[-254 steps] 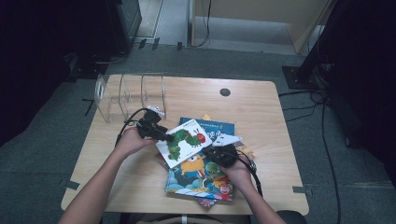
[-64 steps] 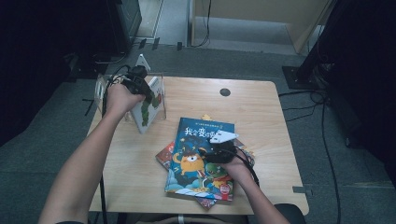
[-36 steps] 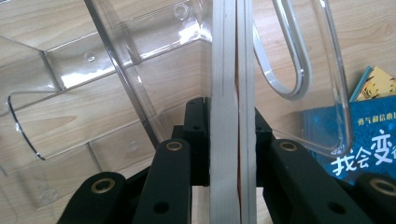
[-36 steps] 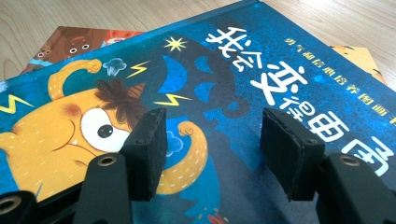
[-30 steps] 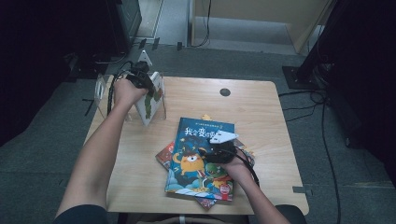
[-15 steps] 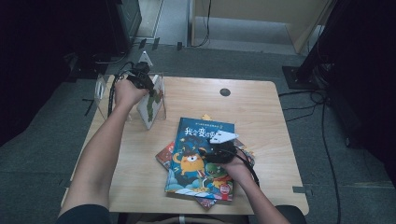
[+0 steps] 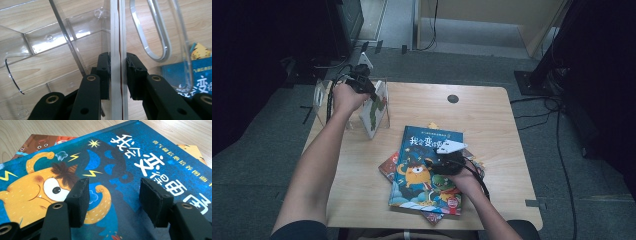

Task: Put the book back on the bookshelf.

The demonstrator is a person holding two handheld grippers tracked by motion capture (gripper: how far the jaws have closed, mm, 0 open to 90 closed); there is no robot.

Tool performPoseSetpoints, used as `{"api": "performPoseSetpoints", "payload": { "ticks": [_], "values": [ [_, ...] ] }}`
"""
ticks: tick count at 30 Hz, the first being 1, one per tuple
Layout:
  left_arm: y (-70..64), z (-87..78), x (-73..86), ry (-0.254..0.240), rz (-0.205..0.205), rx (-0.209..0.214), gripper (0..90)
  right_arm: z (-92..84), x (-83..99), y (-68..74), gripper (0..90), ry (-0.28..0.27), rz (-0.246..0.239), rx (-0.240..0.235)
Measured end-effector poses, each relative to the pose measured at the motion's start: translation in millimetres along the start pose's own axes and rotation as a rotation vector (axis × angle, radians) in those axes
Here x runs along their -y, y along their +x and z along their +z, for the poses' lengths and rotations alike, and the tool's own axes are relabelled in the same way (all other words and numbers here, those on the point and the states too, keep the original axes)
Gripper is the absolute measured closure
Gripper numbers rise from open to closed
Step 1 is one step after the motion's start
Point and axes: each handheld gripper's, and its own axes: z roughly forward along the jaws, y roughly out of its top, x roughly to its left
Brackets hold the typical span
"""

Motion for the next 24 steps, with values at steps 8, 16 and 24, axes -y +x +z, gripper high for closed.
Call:
{"api": "performPoseSetpoints", "payload": {
  "ticks": [8,16,24],
  "values": [
    [1.0,-11.1,3.7,-0.019,0.016,-0.006,71.6,0.0,0.1,0.0,41.9,0.000,0.000,0.001],
    [-6.6,-33.7,7.1,-0.074,0.060,0.001,67.8,0.0,0.1,0.0,41.9,-0.001,0.000,0.000],
    [-15.1,-45.2,20.2,-0.126,0.130,0.032,65.6,0.0,0.4,-0.3,41.9,-0.003,-0.001,0.000]
  ]
}}
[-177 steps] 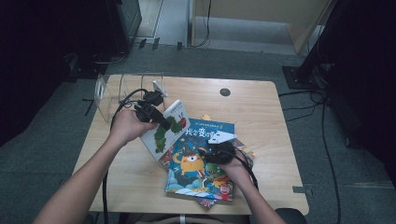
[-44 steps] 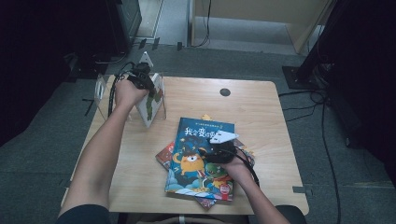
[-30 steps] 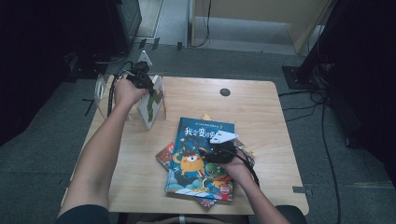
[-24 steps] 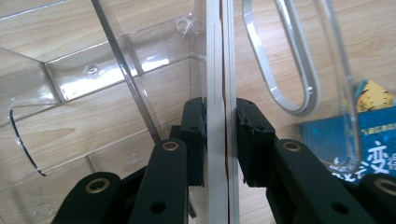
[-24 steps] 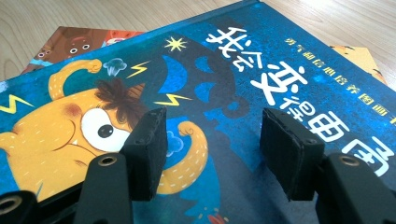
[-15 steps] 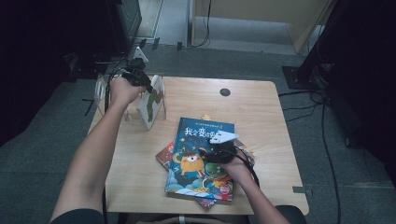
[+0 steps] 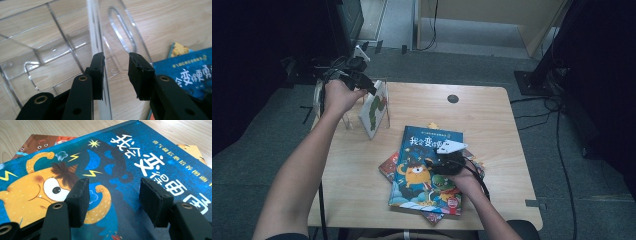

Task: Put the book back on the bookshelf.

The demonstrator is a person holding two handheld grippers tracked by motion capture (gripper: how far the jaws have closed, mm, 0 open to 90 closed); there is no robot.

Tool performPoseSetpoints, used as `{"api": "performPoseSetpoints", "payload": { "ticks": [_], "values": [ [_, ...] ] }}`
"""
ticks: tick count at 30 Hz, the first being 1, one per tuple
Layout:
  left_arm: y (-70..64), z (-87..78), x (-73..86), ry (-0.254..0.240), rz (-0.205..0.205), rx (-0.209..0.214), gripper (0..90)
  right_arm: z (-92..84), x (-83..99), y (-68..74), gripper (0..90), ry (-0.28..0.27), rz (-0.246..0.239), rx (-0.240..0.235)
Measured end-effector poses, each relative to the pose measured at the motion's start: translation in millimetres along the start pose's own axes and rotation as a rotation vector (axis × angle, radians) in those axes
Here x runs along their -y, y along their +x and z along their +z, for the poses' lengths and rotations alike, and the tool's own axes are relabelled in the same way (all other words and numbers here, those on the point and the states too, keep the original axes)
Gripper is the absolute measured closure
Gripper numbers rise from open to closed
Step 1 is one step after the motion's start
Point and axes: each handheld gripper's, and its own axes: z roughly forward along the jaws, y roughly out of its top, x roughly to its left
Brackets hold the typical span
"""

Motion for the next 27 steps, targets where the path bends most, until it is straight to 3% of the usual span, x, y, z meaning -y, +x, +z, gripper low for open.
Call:
{"api": "performPoseSetpoints", "payload": {
  "ticks": [4,8,15,21,25,27],
  "values": [
    [-5.1,-3.5,8.4,-0.014,0.023,0.017,63.3,-0.2,0.2,-0.3,41.8,-0.001,-0.002,0.000],
    [-4.6,-5.6,18.5,-0.039,0.015,0.040,62.2,-0.2,0.3,-0.4,41.6,-0.001,-0.002,-0.001],
    [-7.6,-6.8,42.1,-0.074,0.037,0.072,61.0,-0.3,0.5,-0.6,40.8,0.000,0.002,-0.001],
    [-13.6,-9.5,61.1,-0.099,0.062,0.079,60.1,-0.2,0.4,-0.6,40.6,0.000,0.004,-0.001],
    [-18.4,-8.9,75.6,-0.137,0.066,0.118,58.1,-0.3,0.4,-0.9,40.5,0.000,0.006,-0.004],
    [-22.1,-6.3,83.5,-0.144,0.076,0.106,57.6,-0.5,0.4,-0.7,40.5,0.002,0.007,-0.004]
  ]
}}
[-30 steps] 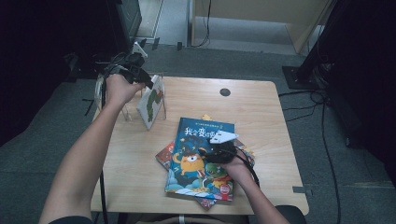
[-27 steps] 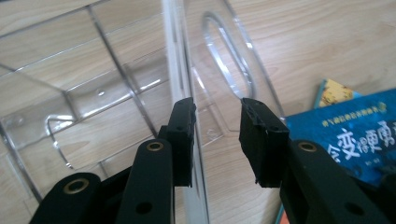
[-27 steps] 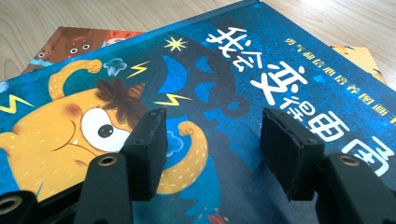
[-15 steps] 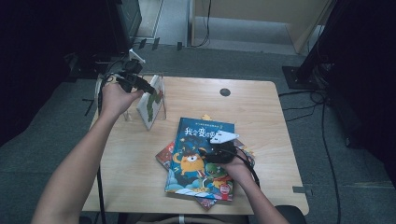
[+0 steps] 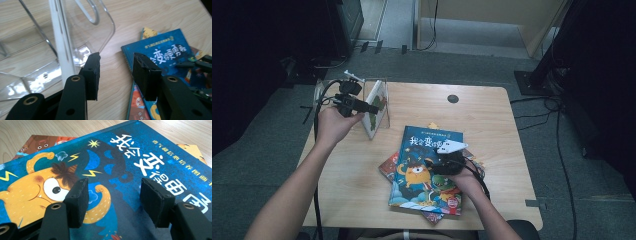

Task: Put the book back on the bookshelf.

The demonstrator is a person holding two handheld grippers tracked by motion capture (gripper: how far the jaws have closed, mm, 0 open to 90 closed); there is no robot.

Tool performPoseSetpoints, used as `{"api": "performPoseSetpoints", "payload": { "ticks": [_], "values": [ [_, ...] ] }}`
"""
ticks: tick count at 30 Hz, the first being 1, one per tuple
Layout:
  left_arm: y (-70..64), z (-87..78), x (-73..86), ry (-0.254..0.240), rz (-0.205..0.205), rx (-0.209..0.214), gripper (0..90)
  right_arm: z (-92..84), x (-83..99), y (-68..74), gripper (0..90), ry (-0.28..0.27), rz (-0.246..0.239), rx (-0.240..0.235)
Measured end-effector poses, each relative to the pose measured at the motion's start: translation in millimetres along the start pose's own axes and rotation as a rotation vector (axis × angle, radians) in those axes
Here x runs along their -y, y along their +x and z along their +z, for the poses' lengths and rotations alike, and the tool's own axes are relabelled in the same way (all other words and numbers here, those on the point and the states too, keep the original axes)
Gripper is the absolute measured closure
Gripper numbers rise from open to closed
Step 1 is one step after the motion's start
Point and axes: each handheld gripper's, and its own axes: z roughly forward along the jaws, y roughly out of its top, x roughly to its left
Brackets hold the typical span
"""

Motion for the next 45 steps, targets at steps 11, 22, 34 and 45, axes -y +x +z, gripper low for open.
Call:
{"api": "performPoseSetpoints", "payload": {
  "ticks": [11,22,34,45],
  "values": [
    [-19.9,22.8,43.9,0.008,0.079,-0.001,55.5,-0.1,-0.7,-0.6,40.8,-0.003,0.014,0.005],
    [-30.3,44.6,74.2,-0.017,0.132,0.033,53.0,-8.5,-0.4,-8.2,45.7,-0.010,0.057,0.019],
    [-39.7,61.7,97.3,-0.012,0.155,0.113,65.8,-22.3,8.0,-18.6,50.4,0.003,0.106,0.044],
    [-42.8,76.3,115.8,0.007,0.173,0.175,78.1,-39.7,21.3,-27.9,58.5,0.000,0.152,0.084]
  ]
}}
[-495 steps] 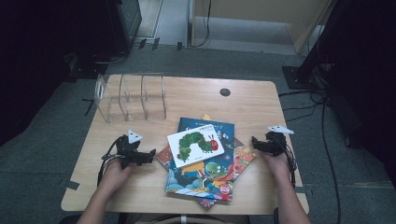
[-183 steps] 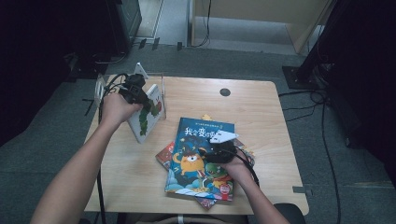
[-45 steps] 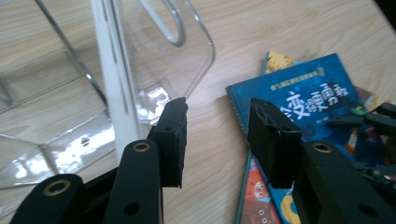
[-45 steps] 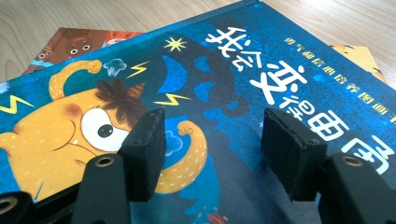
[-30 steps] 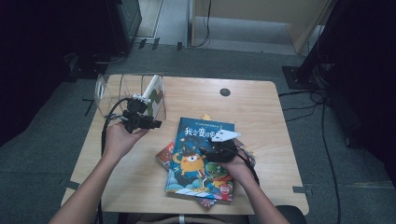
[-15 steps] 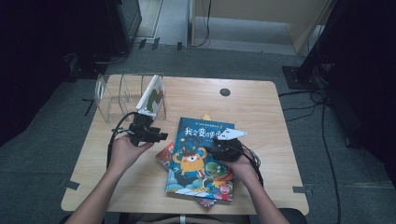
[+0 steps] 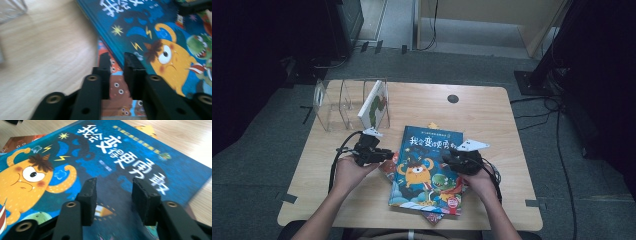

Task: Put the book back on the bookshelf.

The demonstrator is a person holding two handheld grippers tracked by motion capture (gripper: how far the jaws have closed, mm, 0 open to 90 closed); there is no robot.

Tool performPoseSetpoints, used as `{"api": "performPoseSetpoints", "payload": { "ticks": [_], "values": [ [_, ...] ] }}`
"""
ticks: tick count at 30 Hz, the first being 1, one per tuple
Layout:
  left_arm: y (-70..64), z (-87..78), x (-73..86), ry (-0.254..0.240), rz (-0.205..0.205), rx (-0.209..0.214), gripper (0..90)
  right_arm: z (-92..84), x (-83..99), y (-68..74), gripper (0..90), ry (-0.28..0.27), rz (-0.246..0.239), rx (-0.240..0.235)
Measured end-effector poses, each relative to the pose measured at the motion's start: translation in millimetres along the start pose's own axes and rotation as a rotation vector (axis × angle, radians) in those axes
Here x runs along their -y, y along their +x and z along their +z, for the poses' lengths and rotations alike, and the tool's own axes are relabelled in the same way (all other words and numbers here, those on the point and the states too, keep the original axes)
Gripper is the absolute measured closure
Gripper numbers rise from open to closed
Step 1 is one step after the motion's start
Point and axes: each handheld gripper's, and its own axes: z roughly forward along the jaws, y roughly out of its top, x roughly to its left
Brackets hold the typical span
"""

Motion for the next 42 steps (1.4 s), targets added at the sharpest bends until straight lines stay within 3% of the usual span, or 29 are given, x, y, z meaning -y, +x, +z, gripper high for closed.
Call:
{"api": "performPoseSetpoints", "payload": {
  "ticks": [3,8,12,17,18,22,31,34,36,38,42],
  "values": [
    [-1.3,6.1,4.0,0.033,0.018,0.003,81.3,-5.7,4.2,-6.0,66.1,-0.004,0.015,0.029],
    [-1.5,14.4,9.6,0.049,0.000,0.029,82.3,-14.2,7.9,-15.8,81.0,-0.015,0.043,0.109],
    [-5.4,18.5,11.3,0.057,0.020,0.030,80.5,-15.0,11.0,-23.4,84.5,0.000,0.072,0.149],
    [-5.1,20.2,13.7,0.043,0.005,0.056,83.3,-16.6,12.6,-29.4,85.8,0.007,0.095,0.204],
    [-4.4,20.3,14.2,0.036,-0.001,0.060,83.0,-16.5,14.6,-32.0,85.8,0.025,0.118,0.203],
    [-3.1,20.3,16.2,0.020,-0.023,0.070,82.2,-13.6,15.7,-33.6,85.7,0.033,0.130,0.181],
    [-4.9,18.8,21.1,-0.013,-0.052,0.057,76.9,-10.5,13.6,-29.0,90.0,0.037,0.105,0.203],
    [-9.1,17.9,22.9,-0.016,0.009,0.036,74.4,-8.8,13.0,-28.4,90.0,0.032,0.110,0.209],
    [-8.7,17.1,23.9,-0.004,-0.002,0.053,74.7,-7.4,12.1,-28.2,90.0,0.029,0.104,0.210],
    [-8.3,17.6,25.2,0.009,-0.009,0.076,82.1,-6.0,11.2,-27.9,90.0,0.030,0.102,0.211],
    [-14.4,17.8,27.5,-0.001,0.015,0.033,88.3,-3.4,8.9,-28.2,90.0,0.031,0.095,0.211]
  ]
}}
